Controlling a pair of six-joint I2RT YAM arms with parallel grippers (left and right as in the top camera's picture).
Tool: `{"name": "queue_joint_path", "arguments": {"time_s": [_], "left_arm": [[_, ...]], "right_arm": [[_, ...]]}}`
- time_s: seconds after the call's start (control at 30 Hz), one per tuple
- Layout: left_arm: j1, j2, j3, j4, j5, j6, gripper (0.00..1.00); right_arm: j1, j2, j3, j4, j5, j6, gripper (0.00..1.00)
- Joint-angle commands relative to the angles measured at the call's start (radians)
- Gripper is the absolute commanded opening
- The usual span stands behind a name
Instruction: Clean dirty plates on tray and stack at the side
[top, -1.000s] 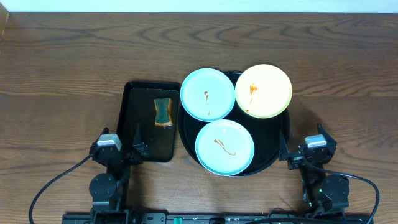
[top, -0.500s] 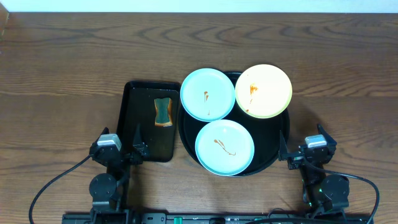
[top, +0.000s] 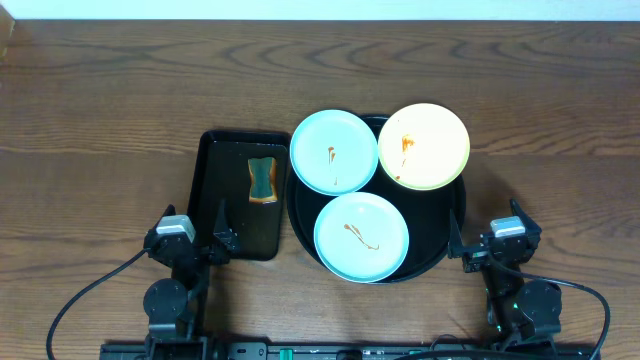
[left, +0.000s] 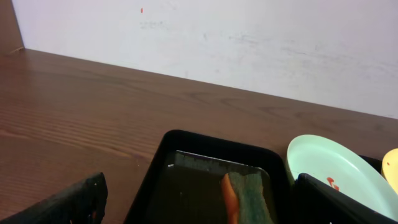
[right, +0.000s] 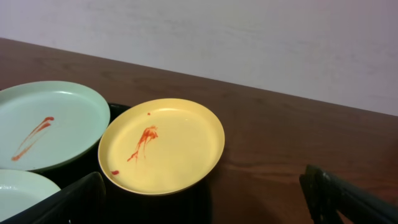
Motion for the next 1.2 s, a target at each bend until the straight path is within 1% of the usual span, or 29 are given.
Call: {"name": "queue_joint_path", "arguments": {"time_s": [0.0, 0.63, 0.7, 0.8, 0.93, 1.0, 1.1, 1.17], "left_arm": [[0.006, -0.006, -0.01, -0.046, -0.009, 0.021, 0.96], [0.006, -0.006, -0.01, -0.045, -0.008, 0.02, 0.96], [0.006, -0.006, -0.008, -0.044, -0.008, -0.006, 0.96], [0.006, -0.006, 0.001, -0.055, -0.008, -0.023, 0.96], [0.006, -0.003, 0.042, -0.117, -0.008, -0.026, 0.96], [0.006, 0.01, 0.073, -0.16, -0.008, -0.033, 0.96], [0.006, 0.052, 0.135, -0.233, -0.008, -0.033, 0.96], [0.006, 0.116, 0.2, -0.285, -0.008, -0.033, 0.96]], "right_arm": [[0.0, 0.003, -0.001, -0.004, 0.009, -0.011, 0.99], [0.0, 0.003, -0.001, 0.0, 0.008, -0.011, 0.99], [0.0, 0.003, -0.001, 0.004, 0.008, -0.009, 0.99], [0.0, 0.003, -0.001, 0.028, 0.009, 0.051, 0.99], [0.0, 0.004, -0.001, 0.028, 0.008, 0.149, 0.99], [0.0, 0.008, -0.001, 0.022, 0.008, 0.158, 0.99], [0.0, 0.029, 0.021, 0.011, -0.037, 0.198, 0.99], [0.0, 0.072, 0.066, -0.025, -0.058, 0.245, 0.99]]}}
